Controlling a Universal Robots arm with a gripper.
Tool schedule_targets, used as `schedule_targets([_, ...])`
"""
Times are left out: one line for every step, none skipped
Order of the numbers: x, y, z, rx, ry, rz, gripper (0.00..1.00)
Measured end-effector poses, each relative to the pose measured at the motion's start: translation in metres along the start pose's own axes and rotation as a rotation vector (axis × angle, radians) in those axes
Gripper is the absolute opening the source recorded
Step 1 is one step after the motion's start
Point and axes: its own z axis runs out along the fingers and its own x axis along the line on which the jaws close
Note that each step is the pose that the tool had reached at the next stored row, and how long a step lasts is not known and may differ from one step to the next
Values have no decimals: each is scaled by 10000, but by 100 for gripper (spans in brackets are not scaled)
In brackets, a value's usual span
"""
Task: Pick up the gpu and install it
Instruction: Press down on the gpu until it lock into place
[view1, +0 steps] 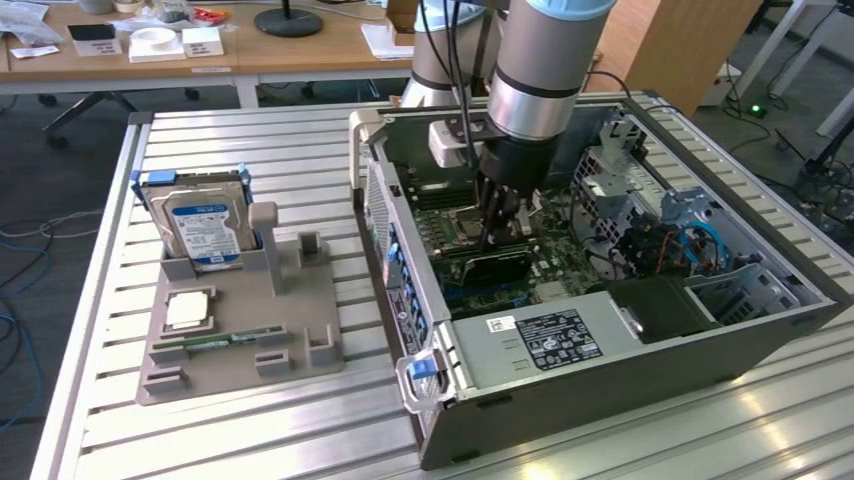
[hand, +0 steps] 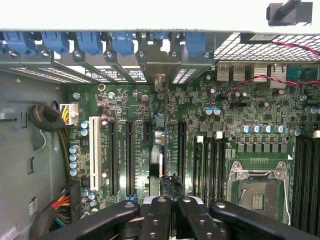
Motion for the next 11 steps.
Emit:
schedule_targets([0, 0, 2, 1, 0, -1, 11])
schedule_targets([0, 0, 4, 1, -1, -1, 11])
schedule_targets([1, 1, 6, 1, -1, 0, 11])
schedule_targets([3, 1, 8, 2, -3, 1, 11])
schedule_targets([4, 1, 10, 1, -1, 1, 11])
schedule_targets([4, 1, 13, 1, -1, 2, 11])
schedule_targets([4, 1, 18, 1, -2, 1, 11])
schedule_targets([4, 1, 24, 1, -2, 0, 11])
schedule_targets([5, 1, 28, 1, 0, 1, 11])
schedule_targets([5, 1, 29, 0, 1, 0, 11])
schedule_targets([5, 1, 29, -1, 1, 0, 11])
